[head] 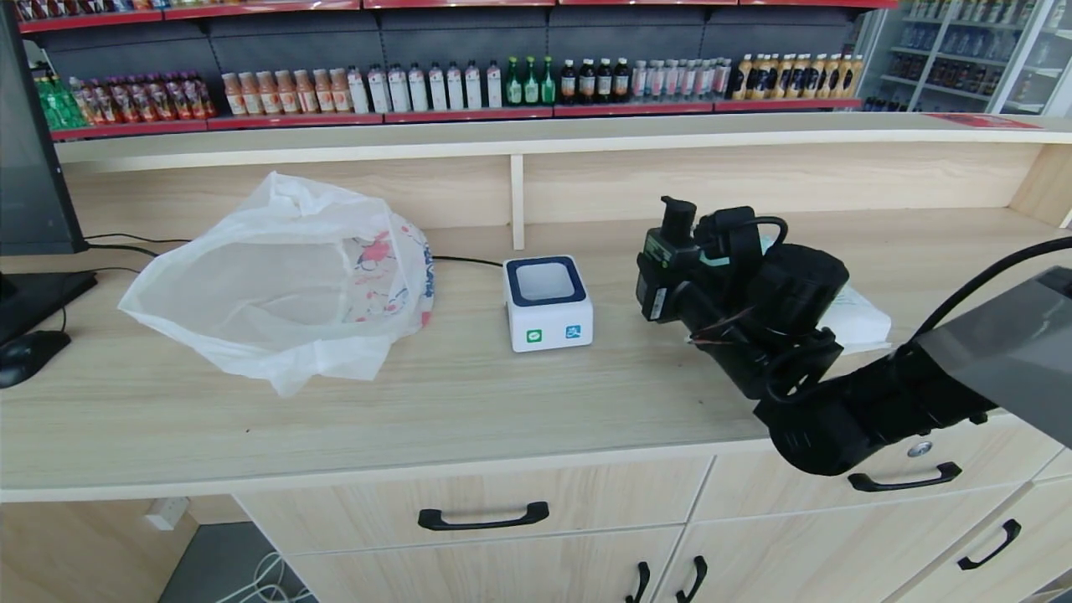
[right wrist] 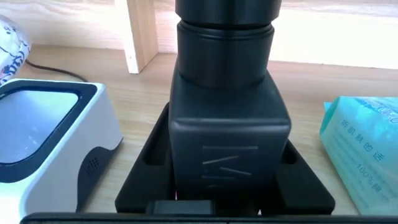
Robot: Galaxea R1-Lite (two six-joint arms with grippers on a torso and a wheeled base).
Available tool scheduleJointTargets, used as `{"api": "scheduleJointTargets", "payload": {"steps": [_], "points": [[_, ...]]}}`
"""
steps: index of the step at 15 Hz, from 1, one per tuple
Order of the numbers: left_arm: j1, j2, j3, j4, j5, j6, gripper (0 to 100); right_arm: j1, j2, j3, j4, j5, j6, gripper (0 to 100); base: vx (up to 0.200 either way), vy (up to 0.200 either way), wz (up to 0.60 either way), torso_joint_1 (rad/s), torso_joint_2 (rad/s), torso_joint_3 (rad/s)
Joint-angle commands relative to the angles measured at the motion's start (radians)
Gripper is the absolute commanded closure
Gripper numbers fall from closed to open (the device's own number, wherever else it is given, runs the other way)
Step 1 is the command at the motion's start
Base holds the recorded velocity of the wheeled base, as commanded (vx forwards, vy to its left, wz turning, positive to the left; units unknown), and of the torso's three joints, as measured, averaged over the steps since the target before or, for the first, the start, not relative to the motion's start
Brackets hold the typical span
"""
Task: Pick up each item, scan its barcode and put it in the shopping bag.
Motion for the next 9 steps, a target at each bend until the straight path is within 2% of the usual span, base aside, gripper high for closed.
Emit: {"api": "scheduleJointTargets", "payload": {"steps": [1,5,7,9], "points": [[0.0,0.0,0.0,0.0,0.0,0.0,0,0.035,-0.1,0.05,-0.003,-0.031,-0.019,100,0.0,0.0,0.0,0.0,0.0,0.0],[0.0,0.0,0.0,0.0,0.0,0.0,0,0.116,-0.337,0.255,-0.003,-0.1,-0.123,100,0.0,0.0,0.0,0.0,0.0,0.0],[0.0,0.0,0.0,0.0,0.0,0.0,0,0.208,-0.482,0.433,-0.01,-0.133,-0.212,100,0.0,0.0,0.0,0.0,0.0,0.0],[0.0,0.0,0.0,0.0,0.0,0.0,0,0.272,-0.593,0.541,-0.021,-0.185,-0.285,100,0.0,0.0,0.0,0.0,0.0,0.0]]}}
